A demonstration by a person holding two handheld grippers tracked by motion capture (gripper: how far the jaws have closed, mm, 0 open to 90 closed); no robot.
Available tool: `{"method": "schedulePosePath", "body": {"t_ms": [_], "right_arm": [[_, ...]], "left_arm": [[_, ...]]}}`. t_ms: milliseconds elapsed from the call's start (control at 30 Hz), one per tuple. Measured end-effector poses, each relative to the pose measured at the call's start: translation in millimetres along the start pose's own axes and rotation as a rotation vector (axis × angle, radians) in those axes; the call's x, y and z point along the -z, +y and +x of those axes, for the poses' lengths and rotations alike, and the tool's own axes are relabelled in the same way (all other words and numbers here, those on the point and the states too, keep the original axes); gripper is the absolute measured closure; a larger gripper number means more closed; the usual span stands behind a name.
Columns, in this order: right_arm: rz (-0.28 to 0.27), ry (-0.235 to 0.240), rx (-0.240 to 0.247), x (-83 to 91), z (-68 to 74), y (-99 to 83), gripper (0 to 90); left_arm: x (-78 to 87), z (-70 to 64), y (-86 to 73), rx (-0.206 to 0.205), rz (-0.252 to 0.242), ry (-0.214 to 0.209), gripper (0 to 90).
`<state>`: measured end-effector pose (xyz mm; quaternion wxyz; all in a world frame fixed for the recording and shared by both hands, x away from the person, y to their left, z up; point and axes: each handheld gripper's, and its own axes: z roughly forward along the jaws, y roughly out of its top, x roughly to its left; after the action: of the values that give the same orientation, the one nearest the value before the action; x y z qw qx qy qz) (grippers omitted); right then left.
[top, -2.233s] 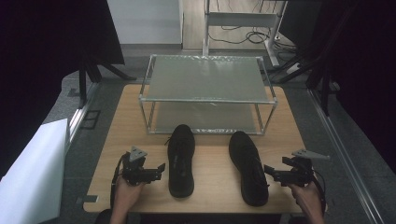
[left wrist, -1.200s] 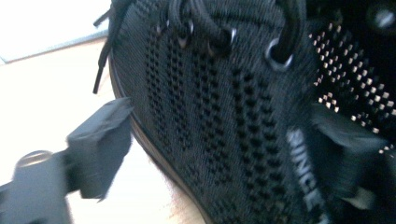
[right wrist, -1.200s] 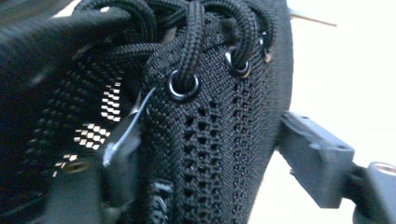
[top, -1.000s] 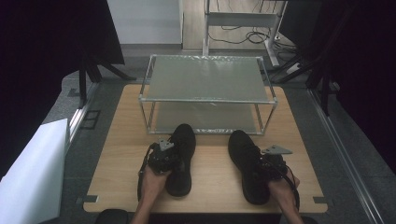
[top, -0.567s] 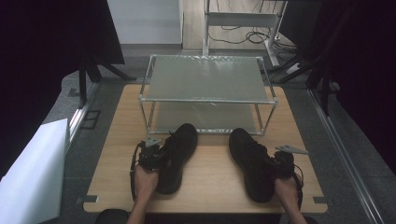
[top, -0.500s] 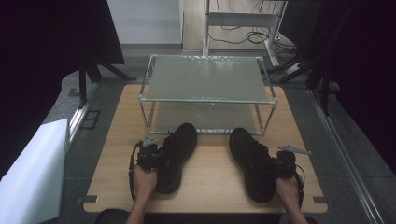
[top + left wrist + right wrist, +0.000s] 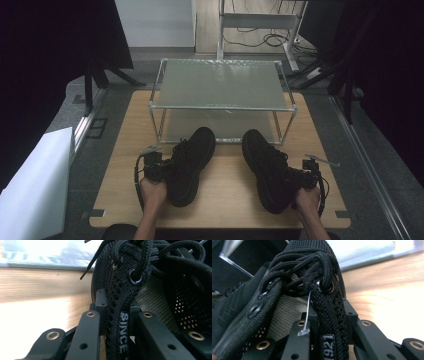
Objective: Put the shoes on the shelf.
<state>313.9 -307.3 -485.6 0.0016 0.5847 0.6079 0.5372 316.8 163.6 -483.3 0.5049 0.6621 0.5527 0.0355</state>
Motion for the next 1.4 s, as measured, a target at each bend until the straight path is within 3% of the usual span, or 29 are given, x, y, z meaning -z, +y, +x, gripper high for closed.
{"method": "schedulePosePath", "body": {"t_ms": [367,467,600,933,1400], "right_arm": [[-0.047,0.131,-0.088,-11.0,17.1,-0.2,74.8],[-0.067,0.167,-0.121,-13.3,23.2,-0.8,74.9],[-0.076,0.203,-0.128,-13.8,34.0,-1.3,74.8],[-0.112,0.239,-0.121,-11.1,60.5,3.2,74.8],[-0.165,0.244,-0.14,-8.7,77.6,19.4,74.8]], "left_arm": [[8.7,-11.9,-4.8,0.08,-0.082,-0.081,78.0],[12.9,-17.9,-5.0,0.08,-0.107,-0.083,78.0],[18.6,-27.1,-5.1,0.085,-0.155,-0.09,77.9],[28.0,-48.5,-1.7,0.073,-0.224,-0.117,77.7],[33.6,-63.6,13.6,0.093,-0.282,-0.127,77.1]]}}
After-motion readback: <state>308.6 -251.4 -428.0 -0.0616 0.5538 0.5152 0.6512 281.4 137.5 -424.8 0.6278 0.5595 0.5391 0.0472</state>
